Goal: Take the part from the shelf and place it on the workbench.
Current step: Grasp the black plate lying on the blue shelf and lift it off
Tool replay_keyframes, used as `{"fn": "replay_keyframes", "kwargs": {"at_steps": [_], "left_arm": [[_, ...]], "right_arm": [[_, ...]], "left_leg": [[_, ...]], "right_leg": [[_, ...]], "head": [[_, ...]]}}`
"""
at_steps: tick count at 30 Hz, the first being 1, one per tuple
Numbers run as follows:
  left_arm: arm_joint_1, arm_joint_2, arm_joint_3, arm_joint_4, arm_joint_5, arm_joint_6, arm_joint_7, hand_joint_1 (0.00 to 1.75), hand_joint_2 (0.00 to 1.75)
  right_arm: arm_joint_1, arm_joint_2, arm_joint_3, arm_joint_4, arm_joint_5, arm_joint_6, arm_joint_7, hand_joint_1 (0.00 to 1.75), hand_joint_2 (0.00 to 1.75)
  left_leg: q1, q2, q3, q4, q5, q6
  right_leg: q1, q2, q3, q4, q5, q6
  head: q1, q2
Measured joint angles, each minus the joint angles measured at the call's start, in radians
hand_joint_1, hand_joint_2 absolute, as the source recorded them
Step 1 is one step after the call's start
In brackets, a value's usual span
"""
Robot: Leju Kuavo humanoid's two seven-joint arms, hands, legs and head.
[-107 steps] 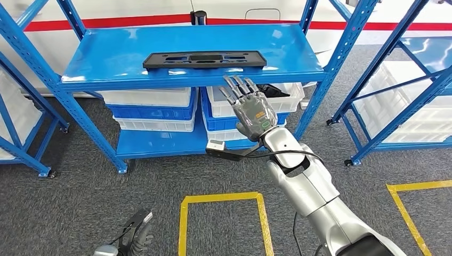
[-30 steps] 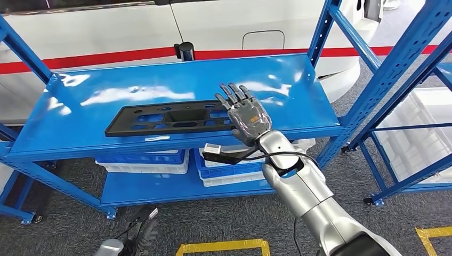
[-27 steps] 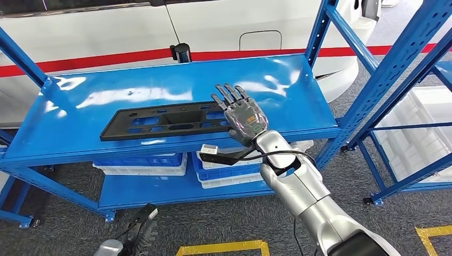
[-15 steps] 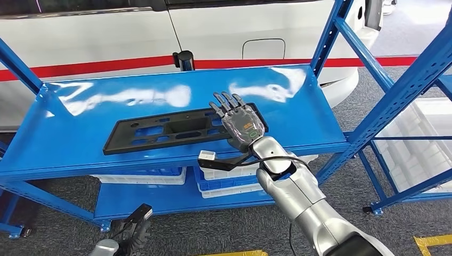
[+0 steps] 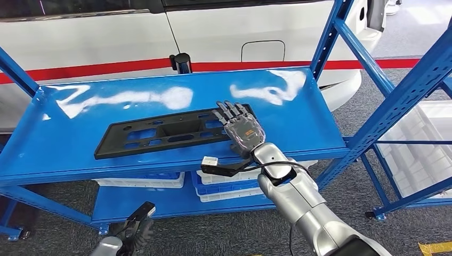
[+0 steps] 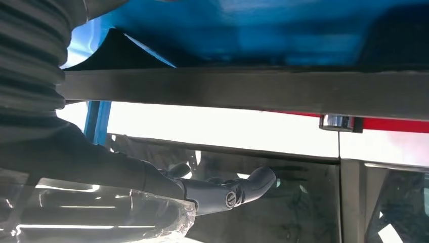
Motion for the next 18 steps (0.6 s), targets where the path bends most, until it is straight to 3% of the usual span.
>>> {"fn": "replay_keyframes", "kwargs": {"at_steps": [4,9,18], "left_arm": [[-0.001,-0.001,-0.001,0.0,0.0,-0.002,0.0,0.0,0.0],[-0.002,-0.003,-0.006,0.0,0.0,-0.002,-0.002,0.0,0.0],[-0.004,-0.005,-0.009,0.0,0.0,-0.002,-0.006,0.0,0.0]], "right_arm": [[0.0,0.006,0.0,0.012,-0.003,-0.006,0.0,1.75,1.75],[-0.003,0.022,0.0,0.051,-0.011,-0.034,0.004,1.75,1.75],[-0.008,0.034,0.0,0.093,-0.017,-0.043,0.012,1.75,1.75]], "left_leg": [[0.001,0.001,0.003,-0.005,0.001,-0.006],[0.002,0.002,0.003,-0.007,0.002,-0.02],[-0.003,0.001,0.003,-0.006,0.001,-0.021]], "right_leg": [[0.002,0.001,0.0,0.0,-0.001,-0.004],[0.003,0.001,0.0,0.001,-0.003,-0.007],[0.0,0.001,0.001,0.0,-0.003,-0.007]], "head": [[0.0,0.0],[0.0,0.0],[0.001,0.0]]}}
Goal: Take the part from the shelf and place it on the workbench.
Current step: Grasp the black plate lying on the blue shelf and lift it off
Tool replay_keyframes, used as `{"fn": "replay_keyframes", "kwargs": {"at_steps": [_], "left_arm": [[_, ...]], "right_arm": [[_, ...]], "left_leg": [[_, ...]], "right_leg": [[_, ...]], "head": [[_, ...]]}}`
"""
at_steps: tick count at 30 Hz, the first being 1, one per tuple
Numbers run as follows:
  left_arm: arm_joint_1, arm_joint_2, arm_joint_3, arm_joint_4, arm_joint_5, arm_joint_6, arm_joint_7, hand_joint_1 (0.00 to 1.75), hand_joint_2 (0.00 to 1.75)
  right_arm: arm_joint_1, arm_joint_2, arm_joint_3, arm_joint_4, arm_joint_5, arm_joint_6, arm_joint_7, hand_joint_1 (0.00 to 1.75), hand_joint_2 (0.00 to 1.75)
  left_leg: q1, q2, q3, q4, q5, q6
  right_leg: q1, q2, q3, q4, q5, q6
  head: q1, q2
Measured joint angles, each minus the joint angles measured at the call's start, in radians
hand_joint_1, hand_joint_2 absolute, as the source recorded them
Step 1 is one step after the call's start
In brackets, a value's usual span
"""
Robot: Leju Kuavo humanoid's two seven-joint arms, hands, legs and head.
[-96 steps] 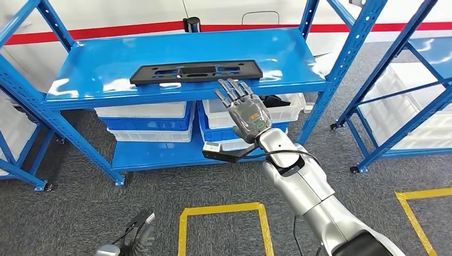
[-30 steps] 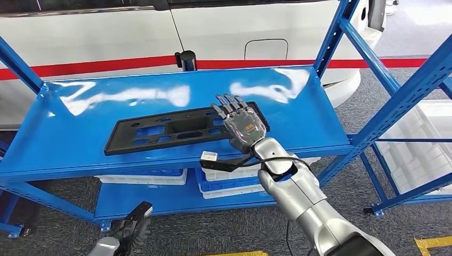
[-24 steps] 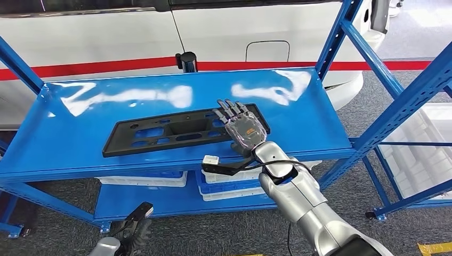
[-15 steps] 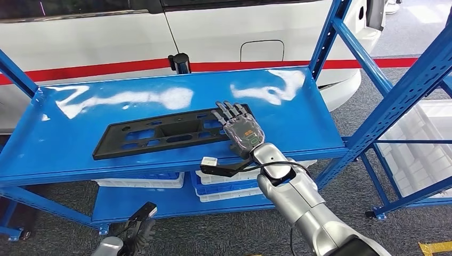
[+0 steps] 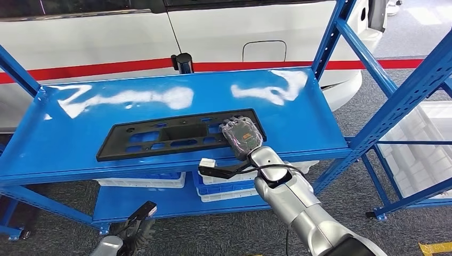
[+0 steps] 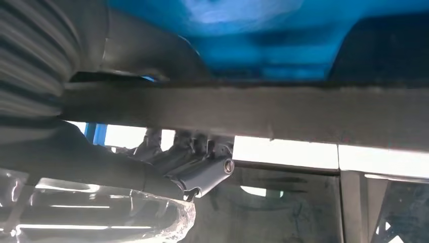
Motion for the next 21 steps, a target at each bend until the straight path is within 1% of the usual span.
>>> {"fn": "replay_keyframes", "kwargs": {"at_steps": [9,13,17,19,21], "left_arm": [[0.0,0.0,-0.004,0.0,0.0,0.0,0.0,0.0,0.0],[-0.001,0.0,-0.005,0.0,0.0,0.002,0.0,0.0,1.75],[-0.001,0.0,-0.005,0.0,0.0,0.0,0.007,0.0,1.75],[-0.001,0.0,-0.005,0.0,0.0,0.016,0.013,0.0,1.75],[-0.001,0.0,-0.005,0.0,0.0,0.036,0.022,0.0,1.75]], "right_arm": [[-0.011,0.002,0.0,0.01,0.002,-0.001,0.001,1.75,1.75],[-0.011,0.004,0.0,0.012,0.005,-0.001,0.009,1.75,1.75],[-0.008,0.004,0.0,0.012,0.017,-0.016,0.017,1.75,1.75],[0.0,0.004,-0.003,0.007,0.033,-0.057,0.031,1.75,1.75],[0.011,0.003,-0.006,-0.012,0.057,-0.119,0.047,1.75,1.75]], "left_leg": [[-0.002,0.0,0.0,0.0,0.0,0.0],[-0.002,0.0,0.0,0.001,0.0,0.0],[-0.002,0.0,0.0,0.001,0.0,0.0],[-0.002,0.0,0.0,0.001,0.0,0.0],[-0.002,-0.001,0.0,0.001,0.0,0.0]], "right_leg": [[-0.003,0.0,0.001,-0.001,0.0,0.0],[-0.003,0.0,0.001,-0.001,0.0,0.0],[-0.003,0.0,0.001,-0.001,0.0,0.0],[-0.003,0.0,0.001,-0.001,0.0,0.0],[-0.003,0.0,0.001,-0.001,0.0,0.0]], "head": [[0.0,0.0],[0.0,0.0],[0.0,0.0],[0.0,0.0],[0.0,0.0]]}}
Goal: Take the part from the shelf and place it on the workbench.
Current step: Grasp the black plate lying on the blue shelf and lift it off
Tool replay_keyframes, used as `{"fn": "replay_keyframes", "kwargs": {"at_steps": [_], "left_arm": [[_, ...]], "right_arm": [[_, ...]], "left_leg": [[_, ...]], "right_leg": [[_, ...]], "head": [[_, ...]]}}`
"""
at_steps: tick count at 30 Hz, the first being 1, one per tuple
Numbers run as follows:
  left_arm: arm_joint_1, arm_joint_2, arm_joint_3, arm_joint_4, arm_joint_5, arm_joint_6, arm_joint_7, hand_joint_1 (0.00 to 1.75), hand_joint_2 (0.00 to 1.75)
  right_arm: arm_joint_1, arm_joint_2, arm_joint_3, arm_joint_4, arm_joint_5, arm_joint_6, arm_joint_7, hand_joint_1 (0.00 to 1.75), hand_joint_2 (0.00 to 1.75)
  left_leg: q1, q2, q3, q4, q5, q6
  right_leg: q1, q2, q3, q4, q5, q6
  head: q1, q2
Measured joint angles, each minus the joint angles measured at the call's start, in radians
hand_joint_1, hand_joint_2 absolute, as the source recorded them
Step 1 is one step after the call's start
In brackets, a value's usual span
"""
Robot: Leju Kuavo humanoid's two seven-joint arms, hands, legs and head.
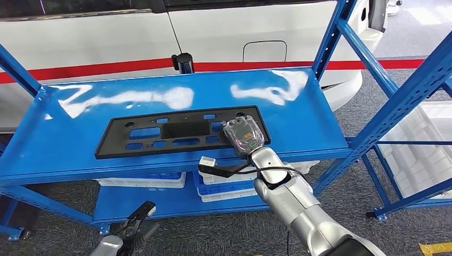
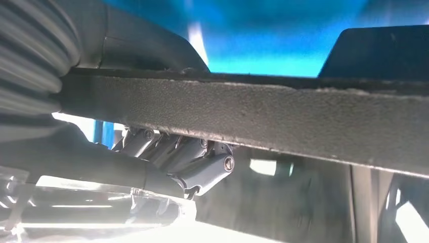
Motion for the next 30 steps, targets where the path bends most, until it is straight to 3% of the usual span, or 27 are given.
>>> {"fn": "replay_keyframes", "kwargs": {"at_steps": [4,15,17,20,22,24,25,26,27,29,30], "left_arm": [[0.0,0.005,0.0,0.0,0.0,0.017,0.003,0.0,1.75],[0.003,0.016,0.001,0.0,0.013,0.021,-0.001,0.0,1.75],[0.003,0.019,0.001,0.0,0.014,0.021,-0.001,0.0,1.75],[0.005,0.022,0.002,0.0,0.022,0.022,0.001,0.0,1.75],[0.006,0.023,0.002,0.0,0.027,0.022,0.0,0.0,1.75],[0.011,0.024,0.003,0.0,0.032,0.023,-0.002,0.0,1.75],[0.015,0.024,0.005,0.0,0.033,0.024,-0.002,0.0,1.75],[0.019,0.024,0.006,0.0,0.035,0.024,-0.003,0.0,1.75],[0.022,0.025,0.008,0.0,0.036,0.025,-0.003,0.0,1.75],[0.026,0.027,0.012,0.0,0.04,0.027,-0.004,0.0,1.75],[0.026,0.03,0.014,0.0,0.041,0.028,-0.004,0.0,1.75]], "right_arm": [[0.022,-0.007,-0.013,-0.1,0.039,-0.078,0.004,1.75,1.75],[0.045,-0.021,-0.034,-0.34,0.036,-0.077,-0.039,1.75,1.75],[0.047,-0.021,-0.034,-0.351,0.033,-0.078,-0.042,1.75,1.75],[0.048,-0.021,-0.033,-0.363,0.018,-0.082,-0.059,1.75,1.75],[0.048,-0.023,-0.03,-0.366,0.004,-0.089,-0.072,1.75,1.75],[0.051,-0.025,-0.026,-0.366,-0.008,-0.095,-0.082,1.75,1.75],[0.054,-0.027,-0.024,-0.366,-0.014,-0.096,-0.086,1.75,1.75],[0.057,-0.029,-0.022,-0.366,-0.018,-0.097,-0.09,1.75,1.75],[0.058,-0.03,-0.02,-0.367,-0.022,-0.098,-0.094,1.75,1.75],[0.059,-0.032,-0.016,-0.372,-0.032,-0.1,-0.1,1.75,1.75],[0.059,-0.032,-0.013,-0.378,-0.039,-0.103,-0.103,1.75,1.75]], "left_leg": [[0.0,0.0,0.0,0.0,0.0,0.0],[0.0,0.0,0.0,0.0,0.0,0.0],[-0.002,-0.001,-0.001,0.004,-0.001,0.006],[0.003,0.003,0.015,-0.022,0.014,0.026],[0.011,0.009,0.027,-0.043,0.027,0.034],[0.011,0.011,0.025,-0.045,0.031,0.034],[0.012,0.011,0.022,-0.045,0.032,0.032],[0.014,0.011,0.02,-0.044,0.034,0.029],[0.017,0.011,0.016,-0.041,0.035,0.024],[0.023,0.009,0.002,-0.023,0.033,0.009],[0.024,0.008,-0.006,-0.01,0.03,0.0]], "right_leg": [[0.0,0.0,0.0,0.0,0.0,0.0],[0.0,0.0,0.0,0.0,0.0,0.0],[-0.005,0.0,0.002,-0.004,0.004,0.006],[-0.004,-0.001,0.001,-0.001,-0.001,0.014],[-0.001,-0.002,-0.031,0.076,-0.045,0.008],[-0.004,-0.003,-0.086,0.209,-0.105,0.006],[-0.007,-0.003,-0.104,0.256,-0.121,0.01],[-0.011,-0.004,-0.105,0.267,-0.123,0.017],[-0.016,-0.004,-0.083,0.233,-0.109,0.028],[-0.023,-0.006,-0.009,0.101,-0.068,0.049],[-0.024,-0.005,0.019,0.05,-0.053,0.049]], "head": [[0.0,0.0],[0.0,0.0],[0.0,0.0],[0.0,0.0],[0.002,0.0],[0.003,0.0],[0.003,0.0],[0.003,0.0],[0.003,0.0],[0.004,0.0],[0.005,0.0]]}}
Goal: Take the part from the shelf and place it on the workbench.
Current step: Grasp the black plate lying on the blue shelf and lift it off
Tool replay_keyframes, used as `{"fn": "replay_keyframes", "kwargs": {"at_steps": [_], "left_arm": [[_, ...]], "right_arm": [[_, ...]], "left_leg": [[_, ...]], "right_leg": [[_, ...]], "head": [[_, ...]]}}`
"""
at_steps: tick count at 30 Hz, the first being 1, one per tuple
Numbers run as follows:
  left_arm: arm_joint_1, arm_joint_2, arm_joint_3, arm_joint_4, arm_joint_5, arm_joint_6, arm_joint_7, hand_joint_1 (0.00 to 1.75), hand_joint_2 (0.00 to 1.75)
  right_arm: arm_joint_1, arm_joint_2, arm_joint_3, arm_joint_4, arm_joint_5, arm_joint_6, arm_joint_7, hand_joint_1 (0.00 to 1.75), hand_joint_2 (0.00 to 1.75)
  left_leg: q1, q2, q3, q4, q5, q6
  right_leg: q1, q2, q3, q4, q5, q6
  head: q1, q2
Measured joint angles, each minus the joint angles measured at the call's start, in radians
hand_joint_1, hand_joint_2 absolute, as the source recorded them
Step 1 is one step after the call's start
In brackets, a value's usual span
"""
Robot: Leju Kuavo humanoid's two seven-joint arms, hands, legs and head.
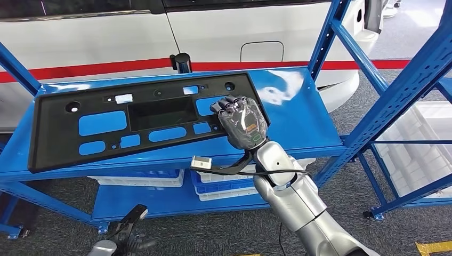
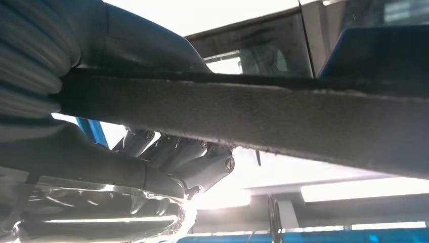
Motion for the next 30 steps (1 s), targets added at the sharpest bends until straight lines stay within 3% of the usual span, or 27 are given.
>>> {"fn": "replay_keyframes", "kwargs": {"at_steps": [1,4,5,7,9,10,11,12,15,17,19,21,24,25,26,27,28,30], "left_arm": [[0.001,0.002,0.002,0.0,0.001,0.001,0.0,0.0,1.75],[0.008,0.005,0.004,0.0,0.002,0.002,0.0,0.0,1.75],[0.01,0.006,0.005,0.0,0.002,0.002,0.0,0.0,1.75],[0.013,0.008,0.005,0.0,0.002,0.002,0.0,0.0,1.75],[0.014,0.009,0.005,0.0,0.003,0.002,0.0,0.0,1.75],[0.015,0.009,0.005,0.0,0.003,0.003,0.0,0.0,1.75],[0.016,0.01,0.005,0.0,0.004,0.003,0.0,0.0,1.75],[0.017,0.01,0.005,0.0,0.004,0.004,-0.001,0.0,1.75],[0.015,0.013,0.006,0.0,0.005,0.004,-0.003,0.0,1.75],[0.013,0.017,0.006,0.0,0.005,0.005,-0.005,0.0,1.75],[0.014,0.02,0.006,0.0,0.005,0.006,-0.005,0.0,1.75],[0.014,0.021,0.006,0.0,0.004,0.007,-0.005,0.0,1.75],[0.015,0.02,0.006,0.0,0.004,0.012,-0.006,0.0,1.75],[0.016,0.02,0.006,0.0,0.004,0.013,-0.006,0.0,1.75],[0.017,0.02,0.006,0.0,0.004,0.014,-0.007,0.0,1.75],[0.018,0.02,0.006,0.0,0.004,0.015,-0.007,0.0,1.75],[0.019,0.019,0.006,0.0,0.004,0.015,-0.008,0.0,1.75],[0.022,0.02,0.006,0.0,0.005,0.016,-0.009,0.0,1.75]], "right_arm": [[0.002,-0.001,0.003,-0.007,-0.008,-0.004,-0.003,1.75,1.75],[0.01,-0.006,0.012,-0.03,-0.029,-0.02,-0.009,1.75,1.75],[0.012,-0.007,0.015,-0.038,-0.033,-0.023,-0.01,1.75,1.75],[0.014,-0.009,0.019,-0.05,-0.037,-0.027,-0.012,1.75,1.75],[0.019,-0.011,0.022,-0.06,-0.041,-0.028,-0.013,1.75,1.75],[0.023,-0.013,0.024,-0.064,-0.043,-0.029,-0.014,1.75,1.75],[0.029,-0.016,0.026,-0.071,-0.047,-0.03,-0.014,1.75,1.75],[0.037,-0.021,0.028,-0.081,-0.052,-0.032,-0.014,1.75,1.75],[0.059,-0.042,0.032,-0.131,-0.068,-0.042,-0.013,1.75,1.75],[0.077,-0.059,0.033,-0.174,-0.076,-0.052,-0.011,1.75,1.75],[0.102,-0.08,0.034,-0.217,-0.082,-0.06,-0.008,1.75,1.75],[0.128,-0.106,0.034,-0.263,-0.087,-0.063,-0.006,1.75,1.75],[0.162,-0.147,0.032,-0.322,-0.093,-0.065,-0.002,1.75,1.75],[0.175,-0.16,0.031,-0.339,-0.094,-0.066,0.0,1.75,1.75],[0.189,-0.173,0.029,-0.357,-0.095,-0.069,0.001,1.75,1.75],[0.206,-0.185,0.026,-0.375,-0.095,-0.072,0.003,1.75,1.75],[0.224,-0.196,0.021,-0.394,-0.094,-0.076,0.005,1.75,1.75],[0.258,-0.215,0.01,-0.433,-0.089,-0.083,0.009,1.75,1.75]], "left_leg": [[0.0,-0.001,-0.007,0.01,-0.002,-0.008],[0.004,-0.002,-0.017,0.016,0.004,-0.026],[0.007,-0.001,-0.022,0.026,-0.007,-0.03],[0.011,0.002,-0.05,0.1,-0.072,-0.036],[0.01,0.003,-0.096,0.24,-0.162,-0.039],[0.01,0.003,-0.11,0.295,-0.19,-0.039],[0.01,0.003,-0.106,0.317,-0.202,-0.037],[0.01,0.003,-0.08,0.295,-0.196,-0.033],[0.003,0.003,0.066,0.096,-0.151,-0.013],[-0.007,0.003,0.105,0.036,-0.142,-0.007],[-0.012,0.003,0.1,0.031,-0.126,0.001],[-0.012,0.006,0.092,0.019,-0.1,0.016],[-0.013,0.009,0.059,0.012,-0.067,0.032],[-0.015,0.009,0.047,0.012,-0.058,0.033],[-0.016,0.009,0.034,0.013,-0.049,0.033],[-0.018,0.008,0.023,0.013,-0.041,0.033],[-0.019,0.008,0.012,0.014,-0.033,0.031],[-0.022,0.006,-0.005,0.02,-0.021,0.025]], "right_leg": [[0.0,0.002,0.013,-0.025,0.007,-0.006],[0.005,0.006,0.006,-0.021,0.018,-0.036],[0.005,0.006,0.003,-0.021,0.023,-0.045],[0.005,0.005,-0.008,-0.023,0.035,-0.063],[0.01,0.003,-0.023,-0.022,0.046,-0.074],[0.012,0.002,-0.031,-0.022,0.053,-0.077],[0.015,0.001,-0.039,-0.022,0.059,-0.077],[0.016,0.001,-0.047,-0.022,0.065,-0.076],[0.021,0.001,-0.06,-0.023,0.083,-0.066],[0.021,-0.002,-0.061,-0.026,0.092,-0.054],[0.021,-0.005,-0.06,-0.032,0.103,-0.039],[0.022,-0.005,-0.076,-0.014,0.083,-0.034],[0.024,-0.005,-0.131,0.15,-0.036,-0.05],[0.024,-0.005,-0.144,0.211,-0.065,-0.05],[0.024,-0.005,-0.144,0.246,-0.077,-0.046],[0.025,-0.005,-0.126,0.247,-0.072,-0.039],[0.025,-0.005,-0.087,0.208,-0.057,-0.032],[0.028,-0.005,0.023,0.061,-0.037,-0.031]], "head": [[0.0,0.0],[-0.003,0.0],[-0.003,0.0],[-0.005,0.0],[-0.006,0.0],[-0.006,0.0],[-0.006,0.0],[-0.006,0.0],[-0.006,0.0],[-0.005,0.0],[-0.005,0.0],[-0.003,0.0],[0.0,0.0],[0.0,0.0],[0.0,0.0],[0.001,0.0],[0.001,0.0],[0.001,0.0]]}}
